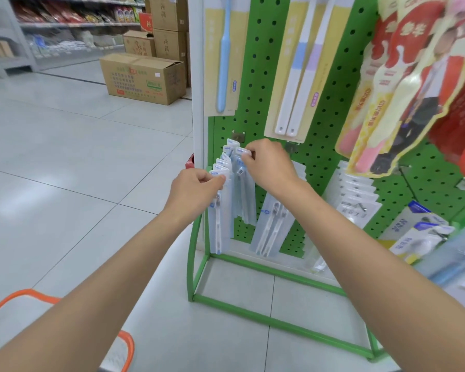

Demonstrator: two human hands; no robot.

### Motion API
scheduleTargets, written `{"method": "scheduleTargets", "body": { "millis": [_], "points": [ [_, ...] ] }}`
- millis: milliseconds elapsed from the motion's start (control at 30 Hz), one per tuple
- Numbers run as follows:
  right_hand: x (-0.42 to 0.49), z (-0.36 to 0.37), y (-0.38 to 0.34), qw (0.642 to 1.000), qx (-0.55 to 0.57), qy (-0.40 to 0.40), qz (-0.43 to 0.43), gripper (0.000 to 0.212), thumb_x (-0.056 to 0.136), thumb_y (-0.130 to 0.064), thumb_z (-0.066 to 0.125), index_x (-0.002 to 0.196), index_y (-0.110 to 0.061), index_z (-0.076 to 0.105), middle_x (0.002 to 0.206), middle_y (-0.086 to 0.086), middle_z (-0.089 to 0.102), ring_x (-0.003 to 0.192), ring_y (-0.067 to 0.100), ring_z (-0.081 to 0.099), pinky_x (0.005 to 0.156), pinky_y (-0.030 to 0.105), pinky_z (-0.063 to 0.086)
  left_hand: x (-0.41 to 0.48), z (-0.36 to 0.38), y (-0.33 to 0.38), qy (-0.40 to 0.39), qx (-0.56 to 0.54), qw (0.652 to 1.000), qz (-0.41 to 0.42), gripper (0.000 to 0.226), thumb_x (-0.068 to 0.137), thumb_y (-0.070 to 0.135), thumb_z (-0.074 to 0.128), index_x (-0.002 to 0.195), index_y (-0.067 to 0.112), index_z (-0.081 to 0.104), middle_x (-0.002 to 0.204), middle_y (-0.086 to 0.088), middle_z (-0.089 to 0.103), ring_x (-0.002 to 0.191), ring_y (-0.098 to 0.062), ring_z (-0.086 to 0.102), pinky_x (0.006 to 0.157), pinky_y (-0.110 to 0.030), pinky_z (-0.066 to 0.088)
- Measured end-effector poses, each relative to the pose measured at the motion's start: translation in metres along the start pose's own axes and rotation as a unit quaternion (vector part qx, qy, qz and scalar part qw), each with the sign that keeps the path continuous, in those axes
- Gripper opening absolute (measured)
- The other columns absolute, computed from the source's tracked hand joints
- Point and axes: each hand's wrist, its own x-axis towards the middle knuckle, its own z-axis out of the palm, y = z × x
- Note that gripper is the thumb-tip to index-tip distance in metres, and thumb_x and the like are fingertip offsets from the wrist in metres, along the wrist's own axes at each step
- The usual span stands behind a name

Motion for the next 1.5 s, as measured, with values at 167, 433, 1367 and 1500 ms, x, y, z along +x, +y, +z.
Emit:
{"method": "scheduleTargets", "body": {
  "millis": [167,433,1367,1500],
  "points": [
    [0.013,0.003,0.000,0.999,0.022,-0.032,-0.005,0.014,0.091,-0.010,0.055,0.088,-0.004,0.067,0.077,0.013,0.064,0.071,0.026,0.057,0.060,0.029,0.040,0.002,0.001,0.000,-0.005,-0.021,1.000,-0.002,0.028,0.092,0.028,0.063,0.072,0.009,0.070,0.068,-0.001,0.064,0.063,-0.011,0.054,0.060,-0.022,0.039],
    [0.016,0.003,-0.005,0.999,0.019,-0.041,0.002,0.016,0.092,-0.012,0.057,0.092,-0.003,0.071,0.080,0.017,0.070,0.077,0.029,0.067,0.066,0.033,0.053,0.002,0.001,0.000,-0.010,-0.033,0.999,-0.005,0.025,0.092,0.028,0.063,0.075,0.013,0.070,0.070,0.002,0.065,0.065,-0.009,0.056,0.061,-0.020,0.041],
    [0.038,0.020,0.000,0.999,-0.031,-0.028,0.002,0.012,0.097,-0.011,0.049,0.102,-0.011,0.060,0.087,0.008,0.065,0.073,0.026,0.058,0.063,0.033,0.047,0.005,-0.004,-0.010,-0.042,-0.060,0.997,-0.012,0.022,0.090,0.036,0.066,0.077,0.018,0.072,0.069,0.005,0.066,0.054,0.005,0.054,0.063,-0.019,0.041],
    [0.038,0.020,-0.005,0.998,-0.047,-0.043,0.028,0.017,0.093,-0.001,0.047,0.102,-0.007,0.060,0.093,0.010,0.067,0.085,0.028,0.064,0.077,0.042,0.056,0.005,-0.003,-0.010,-0.042,-0.055,0.998,-0.008,0.023,0.091,0.037,0.066,0.079,0.018,0.072,0.070,0.006,0.066,0.059,0.004,0.056,0.064,-0.018,0.040]
  ]
}}
